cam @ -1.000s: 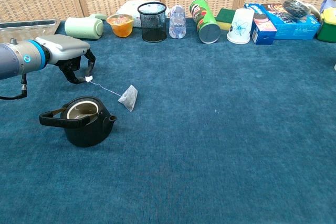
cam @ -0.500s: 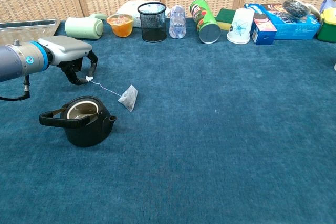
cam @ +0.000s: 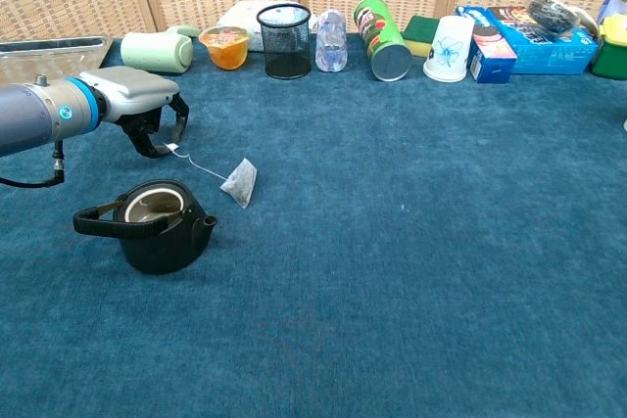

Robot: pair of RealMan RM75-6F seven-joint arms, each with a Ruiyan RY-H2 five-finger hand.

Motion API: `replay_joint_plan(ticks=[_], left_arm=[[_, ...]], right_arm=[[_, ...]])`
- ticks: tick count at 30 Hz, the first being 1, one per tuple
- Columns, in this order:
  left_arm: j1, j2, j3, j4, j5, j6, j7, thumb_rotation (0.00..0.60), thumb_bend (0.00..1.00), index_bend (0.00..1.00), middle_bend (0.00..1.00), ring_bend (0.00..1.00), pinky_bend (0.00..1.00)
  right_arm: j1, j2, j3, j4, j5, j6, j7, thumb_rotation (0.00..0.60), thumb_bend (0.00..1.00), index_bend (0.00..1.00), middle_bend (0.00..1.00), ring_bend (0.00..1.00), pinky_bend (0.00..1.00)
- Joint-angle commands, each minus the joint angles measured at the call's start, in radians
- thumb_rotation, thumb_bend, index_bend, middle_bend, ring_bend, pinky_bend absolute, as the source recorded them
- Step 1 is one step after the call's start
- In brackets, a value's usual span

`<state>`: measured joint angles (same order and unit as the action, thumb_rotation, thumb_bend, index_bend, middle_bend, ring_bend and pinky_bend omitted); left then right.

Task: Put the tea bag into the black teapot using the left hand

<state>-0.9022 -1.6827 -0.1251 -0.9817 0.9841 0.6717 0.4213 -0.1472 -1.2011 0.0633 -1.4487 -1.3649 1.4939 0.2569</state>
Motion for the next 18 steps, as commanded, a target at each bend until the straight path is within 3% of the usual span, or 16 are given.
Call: replay_joint_plan(ticks=[1,18], left_arm=[[0.0,-0.001,0.0,0.001,0.0,0.0,0.0,0.6,0.41,0.45,1.0,1.0,0.96],[0.0,-0.003,-0.001,-0.004,-0.002,0.002,0.0,0.6,0.44,0.53,1.0,1.0,0.96]], right_arm=[[0.0,0.0,0.0,0.001,0.0,-0.001,0.001,0.6,0.22,0.35,0.39,0.32,0.3],[-0.002,-0.001,0.001,0.005,0.001,-0.003,0.006,0.6,0.22,0.35,0.39,0.32,0.3]])
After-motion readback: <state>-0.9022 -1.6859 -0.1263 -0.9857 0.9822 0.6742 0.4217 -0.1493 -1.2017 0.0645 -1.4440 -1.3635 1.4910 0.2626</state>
